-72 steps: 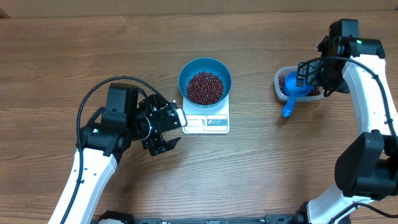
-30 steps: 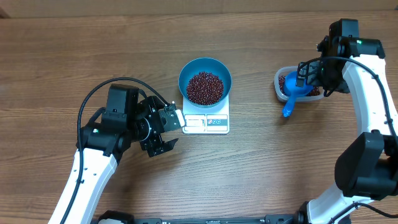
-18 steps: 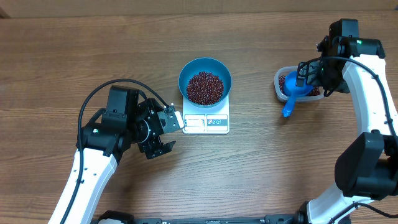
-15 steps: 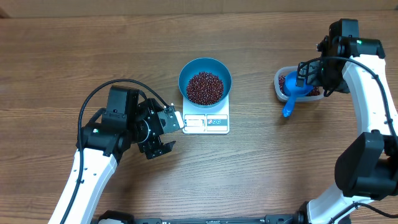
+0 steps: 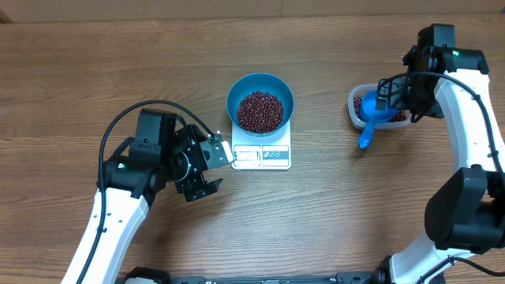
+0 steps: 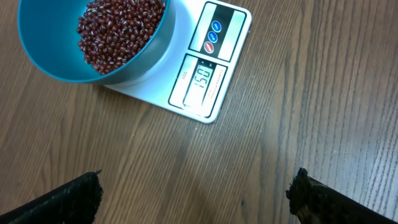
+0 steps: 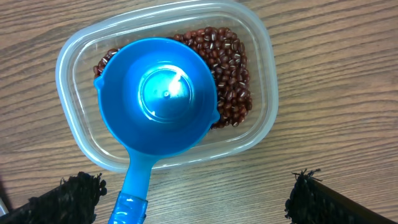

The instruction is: Scoop item into bowl and weigh 150g on scale

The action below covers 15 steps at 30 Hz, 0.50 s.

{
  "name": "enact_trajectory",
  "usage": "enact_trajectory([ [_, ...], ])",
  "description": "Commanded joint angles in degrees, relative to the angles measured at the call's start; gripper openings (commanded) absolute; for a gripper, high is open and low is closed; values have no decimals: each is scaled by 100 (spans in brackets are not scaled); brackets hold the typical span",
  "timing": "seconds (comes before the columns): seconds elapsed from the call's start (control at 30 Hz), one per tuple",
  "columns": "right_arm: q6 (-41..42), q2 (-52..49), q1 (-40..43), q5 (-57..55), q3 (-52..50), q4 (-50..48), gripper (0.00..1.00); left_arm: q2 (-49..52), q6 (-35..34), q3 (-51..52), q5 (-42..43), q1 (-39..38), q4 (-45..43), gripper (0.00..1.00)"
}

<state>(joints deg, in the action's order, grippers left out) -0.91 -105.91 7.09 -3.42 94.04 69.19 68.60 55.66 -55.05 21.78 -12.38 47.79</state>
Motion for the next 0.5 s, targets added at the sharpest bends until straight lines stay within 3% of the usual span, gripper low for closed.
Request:
enact_trajectory([
  [0.0,-24,101,4,-37,-20,-17,100,37,-59,33,44,-39,-160,99],
  [0.3,-24,101,4,-35,-20,-17,100,42,-535,625,114,-39,-1510,100],
  [0.47,-26,101,4,-35,-20,-17,100,39,-623,1189,754,-39,-2308,100],
])
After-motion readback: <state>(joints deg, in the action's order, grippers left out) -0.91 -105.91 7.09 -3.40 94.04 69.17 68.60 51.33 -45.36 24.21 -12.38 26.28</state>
